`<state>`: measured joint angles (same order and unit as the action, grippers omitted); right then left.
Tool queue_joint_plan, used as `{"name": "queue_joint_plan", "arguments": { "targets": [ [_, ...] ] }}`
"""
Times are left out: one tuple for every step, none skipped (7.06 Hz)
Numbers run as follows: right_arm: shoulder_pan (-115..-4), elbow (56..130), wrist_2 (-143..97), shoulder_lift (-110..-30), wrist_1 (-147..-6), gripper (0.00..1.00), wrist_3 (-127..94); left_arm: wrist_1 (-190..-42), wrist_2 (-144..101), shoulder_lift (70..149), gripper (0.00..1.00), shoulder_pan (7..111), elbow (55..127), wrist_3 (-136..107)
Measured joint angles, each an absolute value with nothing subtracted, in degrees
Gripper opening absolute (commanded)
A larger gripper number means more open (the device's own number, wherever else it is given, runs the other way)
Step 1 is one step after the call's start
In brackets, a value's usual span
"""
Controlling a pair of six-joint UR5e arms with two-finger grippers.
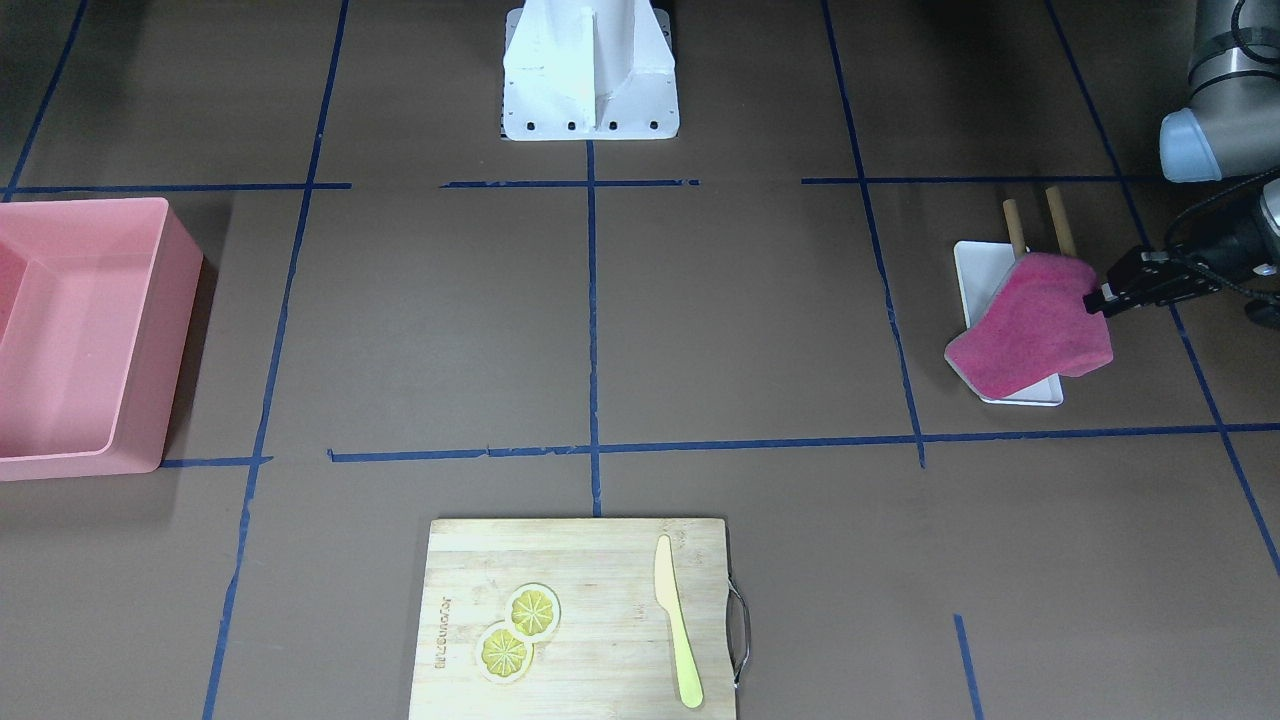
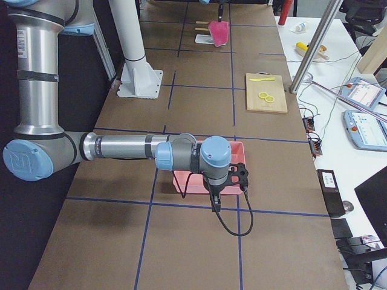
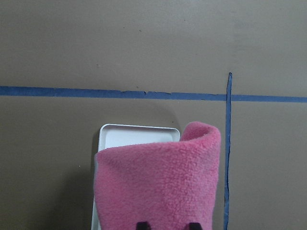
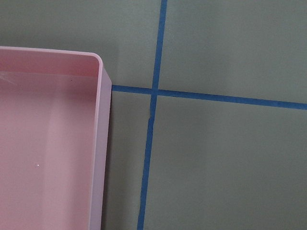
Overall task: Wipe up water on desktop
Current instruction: 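Reach the left gripper to the pink towel and grasp its edge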
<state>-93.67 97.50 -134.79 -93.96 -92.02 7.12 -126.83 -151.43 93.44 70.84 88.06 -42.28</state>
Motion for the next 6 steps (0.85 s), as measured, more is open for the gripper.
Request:
{"name": "queue_joint_plan", "arguments": {
  "targets": [
    [-93.7,97.5,-134.8,-93.9,-92.0,1.00,7.1,-126.8,-151.4,93.4,0.16,70.8,88.1,-42.3],
    [-93.7,97.5,-134.8,-93.8,-92.0,1.00,7.1,-126.8,-151.4,93.4,0.11,70.9,88.0,-42.3],
    [-93.7,97.5,-134.7,-93.7,-92.0,1.00,7.1,-126.8,-151.8,93.4,0.08,70.9,88.0,-42.3],
    [-93.7,97.5,-134.7,-93.7,-92.0,1.00,7.1,-126.8,-152.7,93.3,0.07,70.9,87.9,-42.3],
    [-93.7,97.5,-134.7,-93.6,-92.0,1.00,7.1,-126.8,-153.6,93.3,0.05,71.0,88.0,-42.2],
    [-93.7,97.5,-134.7,-93.6,-92.0,1.00,7.1,-126.7,-154.2,93.3,0.03,71.0,88.1,-42.2]
  ]
}}
